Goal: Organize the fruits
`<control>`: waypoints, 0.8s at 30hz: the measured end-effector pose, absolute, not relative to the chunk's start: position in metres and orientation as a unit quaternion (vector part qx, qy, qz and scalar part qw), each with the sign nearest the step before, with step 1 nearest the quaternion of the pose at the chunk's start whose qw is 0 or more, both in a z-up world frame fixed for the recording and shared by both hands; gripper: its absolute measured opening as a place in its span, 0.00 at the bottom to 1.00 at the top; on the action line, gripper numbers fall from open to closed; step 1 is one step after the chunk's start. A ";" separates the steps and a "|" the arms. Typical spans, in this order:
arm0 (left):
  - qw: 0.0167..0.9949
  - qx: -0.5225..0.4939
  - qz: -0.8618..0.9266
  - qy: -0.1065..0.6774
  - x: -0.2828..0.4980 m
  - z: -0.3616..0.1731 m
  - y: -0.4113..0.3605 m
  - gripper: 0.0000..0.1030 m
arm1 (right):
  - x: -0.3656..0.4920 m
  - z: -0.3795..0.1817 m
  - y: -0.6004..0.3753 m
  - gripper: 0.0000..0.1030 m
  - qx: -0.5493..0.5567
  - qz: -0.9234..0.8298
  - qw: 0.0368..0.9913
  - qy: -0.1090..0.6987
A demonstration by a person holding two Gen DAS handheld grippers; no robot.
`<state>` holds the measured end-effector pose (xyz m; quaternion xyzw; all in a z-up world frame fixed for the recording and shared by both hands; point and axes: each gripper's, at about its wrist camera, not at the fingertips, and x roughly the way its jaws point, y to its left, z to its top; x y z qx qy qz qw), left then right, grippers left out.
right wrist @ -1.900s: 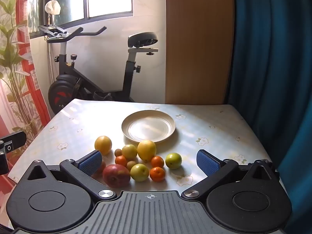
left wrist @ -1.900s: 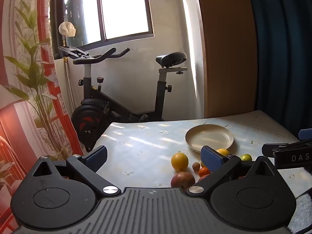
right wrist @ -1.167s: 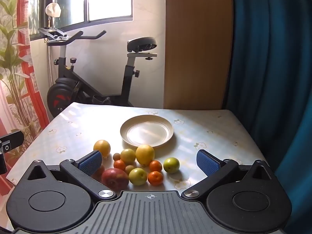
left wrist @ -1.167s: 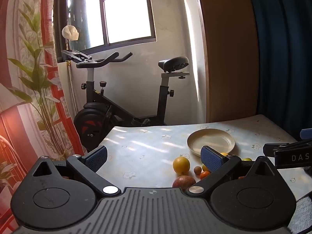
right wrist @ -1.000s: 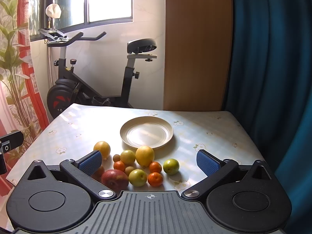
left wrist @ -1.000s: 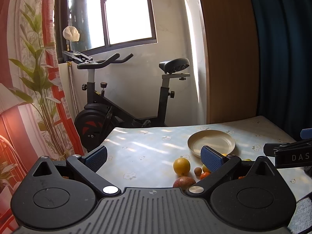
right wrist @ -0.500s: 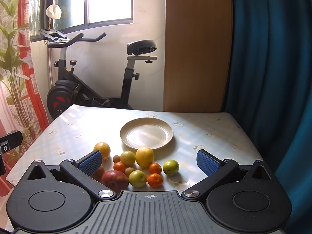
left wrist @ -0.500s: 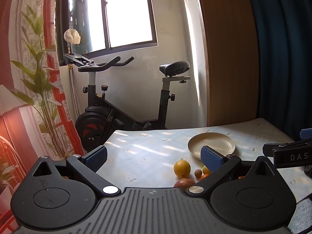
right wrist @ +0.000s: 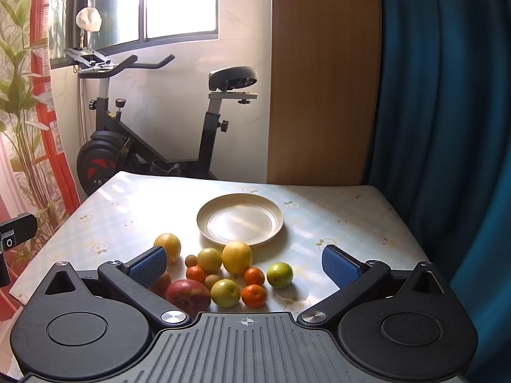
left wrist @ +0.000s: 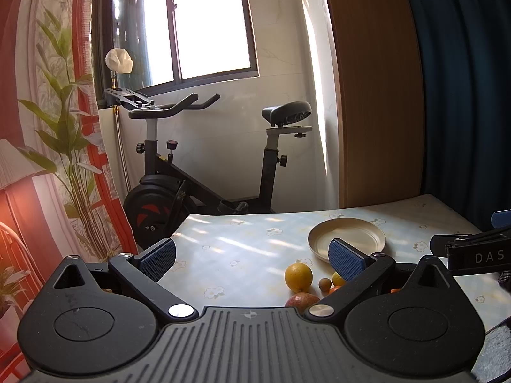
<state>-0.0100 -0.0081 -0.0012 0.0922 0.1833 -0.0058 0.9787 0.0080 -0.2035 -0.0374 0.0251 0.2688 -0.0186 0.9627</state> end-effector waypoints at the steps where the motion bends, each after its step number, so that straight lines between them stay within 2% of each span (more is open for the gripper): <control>1: 0.979 0.092 -0.005 0.184 -0.010 -0.001 -0.008 1.00 | 0.008 -0.038 -0.203 1.00 0.025 -0.019 0.963 0.269; 24: 0.980 0.092 -0.005 0.178 -0.010 0.000 -0.008 1.00 | 0.006 -0.032 -0.203 1.00 0.021 -0.018 0.964 0.263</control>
